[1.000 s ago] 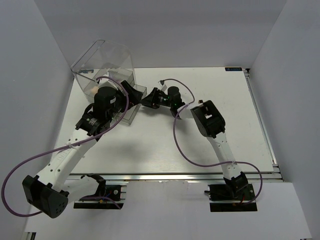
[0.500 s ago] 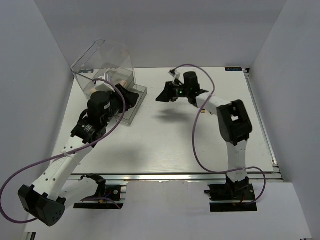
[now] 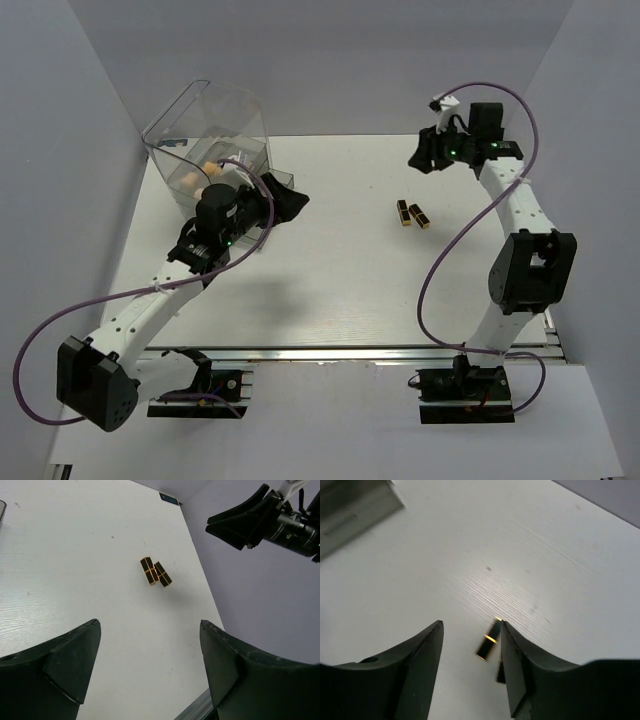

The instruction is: Organize the makeup

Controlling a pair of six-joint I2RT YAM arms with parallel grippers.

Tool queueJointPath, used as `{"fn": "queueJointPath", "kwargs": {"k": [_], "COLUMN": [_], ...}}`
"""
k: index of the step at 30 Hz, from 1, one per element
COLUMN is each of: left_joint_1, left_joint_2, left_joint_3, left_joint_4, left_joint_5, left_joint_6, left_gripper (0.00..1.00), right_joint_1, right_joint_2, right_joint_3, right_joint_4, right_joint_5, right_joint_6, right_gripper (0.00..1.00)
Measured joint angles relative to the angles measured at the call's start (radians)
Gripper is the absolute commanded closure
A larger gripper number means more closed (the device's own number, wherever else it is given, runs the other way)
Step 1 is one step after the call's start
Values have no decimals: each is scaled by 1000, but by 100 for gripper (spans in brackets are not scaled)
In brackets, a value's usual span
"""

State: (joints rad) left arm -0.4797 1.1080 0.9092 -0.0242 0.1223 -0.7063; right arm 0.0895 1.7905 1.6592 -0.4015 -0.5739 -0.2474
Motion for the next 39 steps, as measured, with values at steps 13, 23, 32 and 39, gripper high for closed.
{"fn": "queueJointPath", "kwargs": {"k": [13,23,32,39], "left_joint_1": [-11,-95,-114,-114], "left_joint_2": [167,143,72,18], "left_joint_3": [-46,-86,-117,-144], "left_joint_4": [152,158,127,99], "left_joint_5": [153,121,66,32], "left_joint_6": [-51,-80,-89,-98], "left_gripper": [2,2,2,2], "right_joint_1": [-151,-126,-52,-16], "right_joint_2": [-63,42,204,288], "right_joint_3": [-233,-257,-198,-135], "right_joint_4": [-246,-196,-146,-122], "right_joint_5": [268,331,375,421], "right_joint_6": [-233,-265,-252,-250], "right_gripper": [28,27,28,32]}}
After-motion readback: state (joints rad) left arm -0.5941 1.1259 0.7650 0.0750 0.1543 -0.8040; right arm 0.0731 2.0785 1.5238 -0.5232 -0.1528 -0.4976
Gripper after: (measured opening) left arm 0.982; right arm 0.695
